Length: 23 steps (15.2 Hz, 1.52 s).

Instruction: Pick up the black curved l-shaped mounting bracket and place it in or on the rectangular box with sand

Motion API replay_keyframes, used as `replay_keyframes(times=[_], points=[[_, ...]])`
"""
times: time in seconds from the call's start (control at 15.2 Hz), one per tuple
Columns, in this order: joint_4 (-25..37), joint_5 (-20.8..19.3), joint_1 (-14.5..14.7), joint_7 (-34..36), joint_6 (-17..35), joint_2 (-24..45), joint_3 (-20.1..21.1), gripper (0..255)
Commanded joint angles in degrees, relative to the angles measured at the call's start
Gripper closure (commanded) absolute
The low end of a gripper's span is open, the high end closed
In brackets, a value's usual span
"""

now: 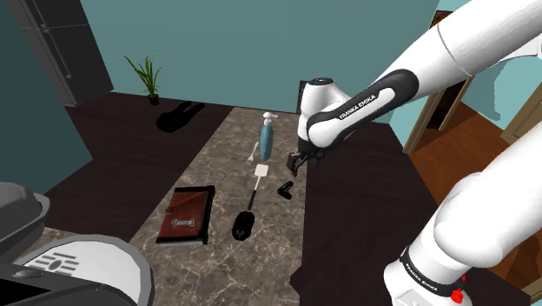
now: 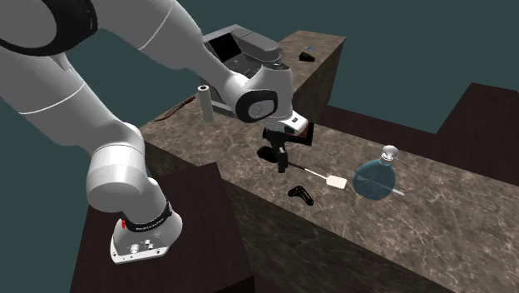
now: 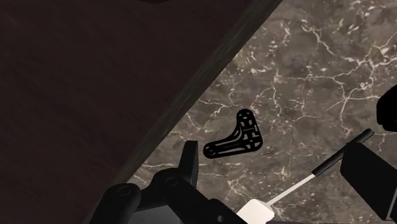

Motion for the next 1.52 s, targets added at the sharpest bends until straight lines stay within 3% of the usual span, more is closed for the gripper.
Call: replay_keyframes(times=[0.0,0.33,0.73,1.45], points=[[1.63,-1.45,-0.37,2.18,4.1,5.43,0.45,0],[6.53,-6.74,-0.53,8.52,12.16,18.08,0.19,0],[14.71,-12.06,1.81,15.29,18.57,32.28,-2.82,0],[16.89,-13.52,2.7,16.56,22.94,38.73,-4.54,0]])
